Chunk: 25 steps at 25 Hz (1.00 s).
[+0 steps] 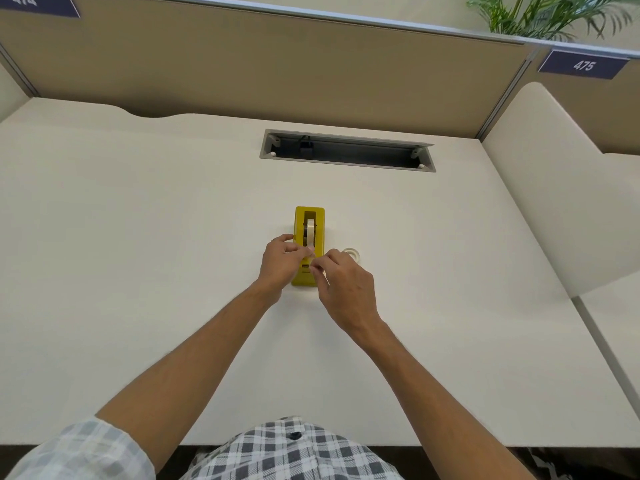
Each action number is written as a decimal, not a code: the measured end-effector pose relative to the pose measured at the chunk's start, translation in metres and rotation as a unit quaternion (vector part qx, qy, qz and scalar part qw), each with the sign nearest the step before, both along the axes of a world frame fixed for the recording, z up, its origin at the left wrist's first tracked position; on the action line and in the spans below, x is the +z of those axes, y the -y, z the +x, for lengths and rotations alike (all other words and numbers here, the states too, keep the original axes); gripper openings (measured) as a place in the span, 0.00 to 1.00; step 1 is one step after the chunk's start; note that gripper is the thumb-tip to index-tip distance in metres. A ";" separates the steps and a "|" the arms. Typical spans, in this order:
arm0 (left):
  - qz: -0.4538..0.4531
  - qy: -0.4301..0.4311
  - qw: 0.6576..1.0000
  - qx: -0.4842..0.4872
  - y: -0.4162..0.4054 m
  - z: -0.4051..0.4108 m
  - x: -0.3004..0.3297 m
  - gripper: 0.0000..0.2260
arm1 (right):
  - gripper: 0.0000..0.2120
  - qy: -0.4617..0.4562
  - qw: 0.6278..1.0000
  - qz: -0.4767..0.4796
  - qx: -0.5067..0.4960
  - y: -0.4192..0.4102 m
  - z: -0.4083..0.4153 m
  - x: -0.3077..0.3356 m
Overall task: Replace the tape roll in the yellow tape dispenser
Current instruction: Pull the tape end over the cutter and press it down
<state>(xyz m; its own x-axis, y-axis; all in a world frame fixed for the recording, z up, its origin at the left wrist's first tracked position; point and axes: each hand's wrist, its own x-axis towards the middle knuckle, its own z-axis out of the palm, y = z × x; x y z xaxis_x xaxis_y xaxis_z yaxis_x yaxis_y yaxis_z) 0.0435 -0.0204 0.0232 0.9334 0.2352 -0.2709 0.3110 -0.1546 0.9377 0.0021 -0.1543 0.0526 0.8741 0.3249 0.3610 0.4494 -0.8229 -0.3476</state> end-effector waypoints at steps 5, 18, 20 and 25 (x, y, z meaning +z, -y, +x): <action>-0.032 -0.005 0.999 0.002 -0.002 -0.004 0.002 0.10 | 0.04 -0.002 1.000 -0.006 0.000 -0.001 -0.001 -0.002; 0.123 0.129 0.984 0.027 -0.012 -0.036 -0.011 0.05 | 0.05 -0.030 1.000 -0.007 0.008 -0.004 -0.003 -0.014; 0.124 0.125 0.984 0.023 -0.011 -0.039 -0.012 0.06 | 0.05 -0.030 0.999 -0.007 0.009 -0.004 -0.002 -0.018; 0.121 0.117 0.986 -0.008 -0.014 -0.042 -0.016 0.10 | 0.04 -0.026 0.999 -0.022 0.003 -0.007 0.000 -0.030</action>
